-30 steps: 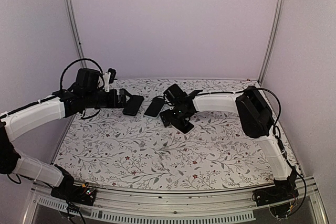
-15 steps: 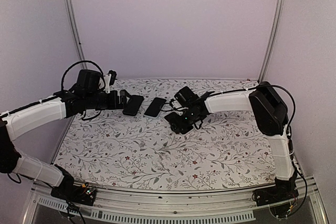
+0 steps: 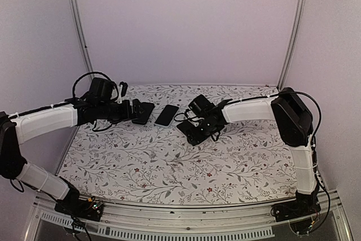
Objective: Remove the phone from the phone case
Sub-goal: Pick up the phone with the phone case at the center of the board.
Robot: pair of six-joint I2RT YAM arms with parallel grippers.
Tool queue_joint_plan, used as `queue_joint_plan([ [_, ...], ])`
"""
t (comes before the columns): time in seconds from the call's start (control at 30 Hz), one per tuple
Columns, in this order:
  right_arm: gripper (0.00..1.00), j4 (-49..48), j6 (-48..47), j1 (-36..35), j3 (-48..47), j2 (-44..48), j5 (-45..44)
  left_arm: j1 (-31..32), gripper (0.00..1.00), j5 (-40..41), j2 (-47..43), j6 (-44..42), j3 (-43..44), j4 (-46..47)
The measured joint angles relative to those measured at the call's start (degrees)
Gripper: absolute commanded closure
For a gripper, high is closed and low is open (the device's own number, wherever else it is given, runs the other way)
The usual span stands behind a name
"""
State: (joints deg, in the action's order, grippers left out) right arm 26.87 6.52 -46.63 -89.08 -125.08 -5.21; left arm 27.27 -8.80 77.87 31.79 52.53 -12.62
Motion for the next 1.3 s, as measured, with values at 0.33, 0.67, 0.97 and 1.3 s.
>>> queue_joint_plan([
  [0.33, 0.41, -0.42, 0.28, -0.22, 1.51, 1.11, 0.59, -0.15, 0.01, -4.48, 4.28, 8.37, -0.44, 3.82],
  [0.67, 0.52, -0.37, 1.01, -0.24, 5.11, 4.07, 1.84, -0.15, 0.00, -9.22, 9.38, 16.46, -2.67, 9.05],
  [0.97, 0.57, -1.66, 2.27, -0.24, 7.65, 6.19, 5.62, 0.02, 0.01, -8.68, 8.94, 21.81, -5.90, 13.70],
  [1.3, 0.59, -4.28, 5.25, -0.57, 10.82, 9.22, 9.18, 0.87, 0.01, -9.14, 9.03, 27.26, -10.40, 22.34],
])
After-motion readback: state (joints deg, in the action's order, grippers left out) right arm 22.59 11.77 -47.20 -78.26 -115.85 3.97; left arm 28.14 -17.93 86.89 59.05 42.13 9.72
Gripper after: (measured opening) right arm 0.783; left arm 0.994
